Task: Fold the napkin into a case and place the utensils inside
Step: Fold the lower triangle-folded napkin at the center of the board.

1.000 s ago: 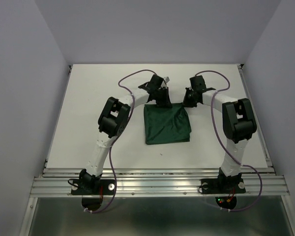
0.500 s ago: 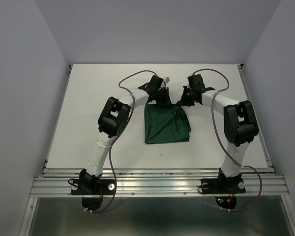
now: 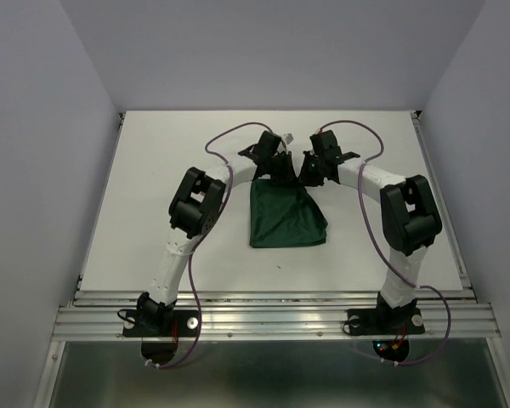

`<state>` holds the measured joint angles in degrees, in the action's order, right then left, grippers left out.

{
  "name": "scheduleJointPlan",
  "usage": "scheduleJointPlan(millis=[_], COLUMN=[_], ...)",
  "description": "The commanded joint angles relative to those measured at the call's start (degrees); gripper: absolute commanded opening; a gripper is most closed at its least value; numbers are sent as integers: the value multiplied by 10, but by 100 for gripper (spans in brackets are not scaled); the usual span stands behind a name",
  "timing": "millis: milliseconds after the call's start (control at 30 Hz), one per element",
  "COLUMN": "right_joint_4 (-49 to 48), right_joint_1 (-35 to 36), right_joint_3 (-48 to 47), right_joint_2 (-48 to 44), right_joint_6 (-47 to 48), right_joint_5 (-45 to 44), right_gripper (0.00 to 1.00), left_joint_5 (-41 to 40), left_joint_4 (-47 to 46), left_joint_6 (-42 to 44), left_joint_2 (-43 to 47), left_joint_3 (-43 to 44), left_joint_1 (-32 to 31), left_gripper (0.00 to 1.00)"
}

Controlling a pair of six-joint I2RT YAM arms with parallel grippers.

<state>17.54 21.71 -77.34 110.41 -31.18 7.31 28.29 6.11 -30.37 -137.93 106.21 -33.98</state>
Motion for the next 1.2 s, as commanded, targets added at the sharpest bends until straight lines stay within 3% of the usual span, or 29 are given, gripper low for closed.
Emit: scheduleJointPlan(millis=[0,400,700,1167], right_joint_4=[-25,-4,6,10], right_joint_1=[9,9,9,14], right_joint_3=[-33,-40,-44,-63], right_joint_2=[12,31,40,47], right_joint_6=[-27,-62,-65,-68], right_joint_5=[4,-41,-45,-34], right_gripper=[1,1,1,1], left_joint_5=[-19,-41,-68,-90], left_joint_4=[29,72,121,90], left_joint_6=[13,16,37,59], left_joint_2=[14,115,146,144], left_joint_3=[-30,-51,-64,-166], left_joint_1=[0,6,8,26], left_gripper=[0,0,0,0])
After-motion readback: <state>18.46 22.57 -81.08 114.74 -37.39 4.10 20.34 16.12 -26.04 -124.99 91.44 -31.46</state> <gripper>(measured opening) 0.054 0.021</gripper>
